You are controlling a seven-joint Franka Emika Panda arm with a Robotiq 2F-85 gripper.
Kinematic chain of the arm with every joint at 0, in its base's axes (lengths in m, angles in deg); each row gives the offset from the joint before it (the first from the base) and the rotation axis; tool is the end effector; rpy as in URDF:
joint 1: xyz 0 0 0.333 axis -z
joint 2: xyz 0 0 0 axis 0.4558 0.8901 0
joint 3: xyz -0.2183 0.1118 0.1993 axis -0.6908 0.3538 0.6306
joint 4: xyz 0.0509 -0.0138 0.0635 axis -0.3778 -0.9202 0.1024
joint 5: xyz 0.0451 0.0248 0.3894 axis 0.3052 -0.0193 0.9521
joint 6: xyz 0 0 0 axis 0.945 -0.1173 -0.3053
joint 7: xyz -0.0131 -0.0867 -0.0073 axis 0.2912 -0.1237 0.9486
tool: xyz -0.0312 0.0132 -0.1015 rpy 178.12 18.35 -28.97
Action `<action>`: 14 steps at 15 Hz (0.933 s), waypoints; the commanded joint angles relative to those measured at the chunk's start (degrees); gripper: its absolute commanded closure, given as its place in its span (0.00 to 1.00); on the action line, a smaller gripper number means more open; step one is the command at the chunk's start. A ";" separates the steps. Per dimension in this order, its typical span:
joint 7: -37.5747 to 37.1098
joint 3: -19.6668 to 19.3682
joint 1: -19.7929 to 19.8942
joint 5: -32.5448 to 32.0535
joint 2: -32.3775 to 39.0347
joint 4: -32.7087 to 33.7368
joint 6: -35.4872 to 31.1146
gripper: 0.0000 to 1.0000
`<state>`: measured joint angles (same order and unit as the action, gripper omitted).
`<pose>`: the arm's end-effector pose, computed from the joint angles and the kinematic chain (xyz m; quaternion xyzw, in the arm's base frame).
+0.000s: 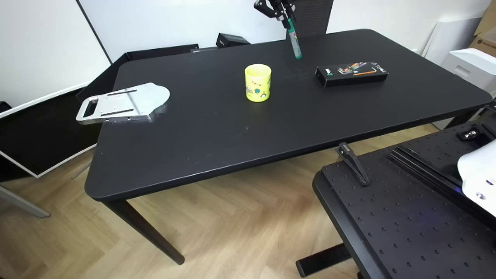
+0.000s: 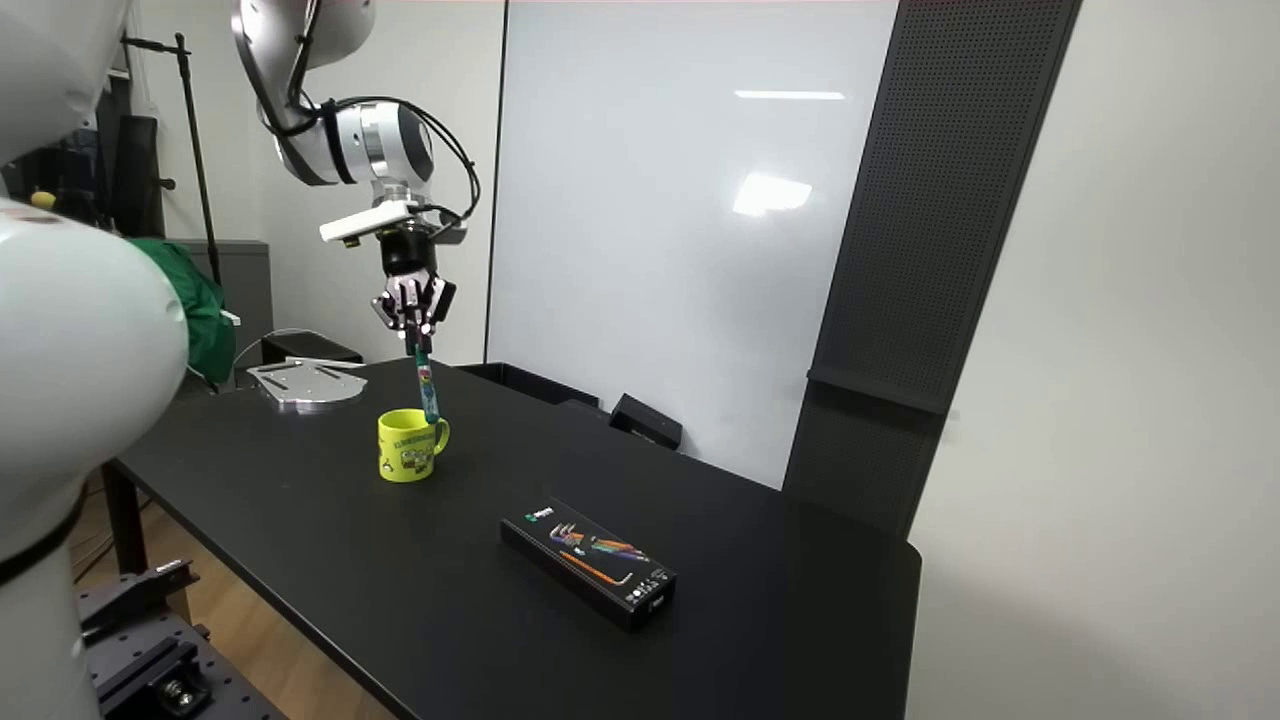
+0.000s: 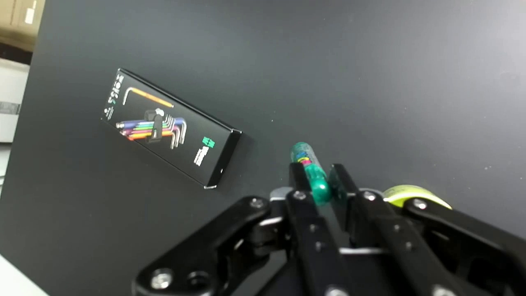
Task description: Take the marker out of the mug and put it on the table
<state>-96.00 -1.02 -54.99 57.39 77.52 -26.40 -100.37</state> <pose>0.5325 0.3224 0.3235 0.9629 0.1065 -0.1356 0.2076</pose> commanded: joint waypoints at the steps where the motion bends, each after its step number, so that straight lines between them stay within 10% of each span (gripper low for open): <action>1: -0.07 0.96 3.81 3.67 -1.97 -5.08 -1.20 0.95; 14: 3.38 -0.21 13.15 18.27 2.10 -17.54 -10.20 0.95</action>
<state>-94.44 -1.21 -43.42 72.60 79.53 -41.83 -108.28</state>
